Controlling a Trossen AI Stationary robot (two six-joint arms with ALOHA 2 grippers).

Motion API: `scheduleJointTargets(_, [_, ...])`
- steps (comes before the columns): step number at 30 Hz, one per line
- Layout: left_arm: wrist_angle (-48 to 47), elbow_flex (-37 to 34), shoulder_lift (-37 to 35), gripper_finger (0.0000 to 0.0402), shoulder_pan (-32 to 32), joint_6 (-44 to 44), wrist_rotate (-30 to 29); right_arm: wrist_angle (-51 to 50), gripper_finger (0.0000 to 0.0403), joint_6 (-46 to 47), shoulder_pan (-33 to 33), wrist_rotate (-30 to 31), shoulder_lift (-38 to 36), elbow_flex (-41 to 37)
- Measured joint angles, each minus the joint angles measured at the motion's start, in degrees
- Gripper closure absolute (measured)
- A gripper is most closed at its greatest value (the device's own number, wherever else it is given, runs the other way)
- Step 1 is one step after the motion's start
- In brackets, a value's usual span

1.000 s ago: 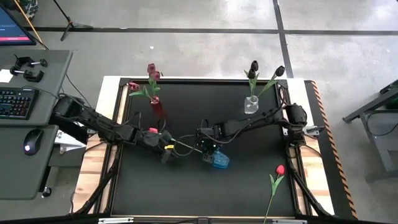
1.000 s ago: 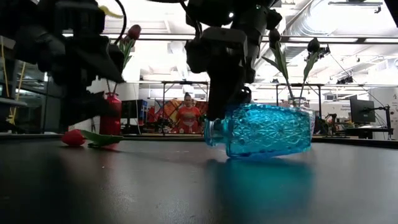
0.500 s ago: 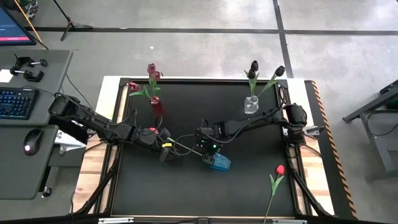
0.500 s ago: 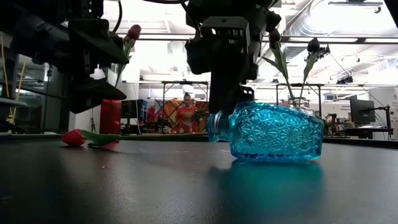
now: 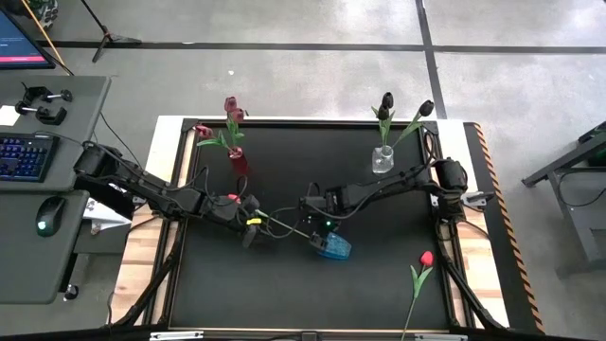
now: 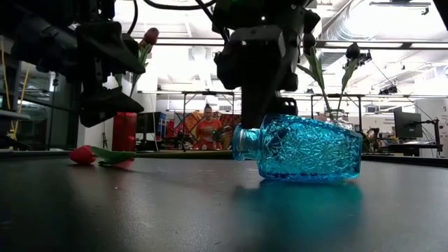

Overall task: Sort flowers into vase by color
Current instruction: Put the blue vase on the table

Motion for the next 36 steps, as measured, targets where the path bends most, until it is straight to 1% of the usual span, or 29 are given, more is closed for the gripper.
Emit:
scheduleJointTargets(2, [-0.45, 0.0, 0.02, 0.0154, 0.0, 0.36, -0.42, -0.01, 0.0007, 0.78, 0.0, 3.48, 0.0, 0.0])
scheduleJointTargets(4, [-0.56, 0.0, 0.02, 0.0154, 0.0, 0.38, -0.46, -0.01, 0.0007, 1.85, 0.0, 5.51, 0.0, 0.02])
scheduleJointTargets(11, [-0.56, 0.0, 0.04, 0.0154, 0.0, 0.38, -0.46, -0.38, 0.0007, 6.09, -0.06, 7.88, -0.04, 0.02])
scheduleJointTargets(16, [-0.54, 0.0, 0.05, 0.0154, 0.0, 0.4, -0.95, -0.66, 0.0007, 6.99, -0.06, 7.92, -0.07, 0.04])
scheduleJointTargets(23, [-0.54, 0.0, 0.04, 0.0154, 0.0, 0.07, -1.09, -3.7, 0.0007, 12.23, -0.07, 7.93, -0.09, 0.07])
scheduleJointTargets(28, [-0.53, 0.0, 0.04, 0.0154, 0.0, 0.04, -1.31, -4.47, 0.001, 18.83, -0.17, 7.93, -0.09, 0.07])
scheduleJointTargets(30, [-0.52, 0.0, 0.04, 0.0154, 0.0, 0.03, -1.31, -4.93, 0.0019, 20.9, -0.17, 7.93, -0.09, 0.07])
scheduleJointTargets(32, [-0.52, 0.0, 0.04, 0.0154, 0.0, 0.01, -1.31, -4.85, 0.0037, 22.18, -0.17, 7.93, -0.09, -0.15])
scheduleJointTargets(36, [-0.49, 0.0, 0.04, 0.0154, 0.0, 0.01, -1.3, -5.05, 0.0093, 23.77, -0.17, 8.35, 0.16, -0.52])
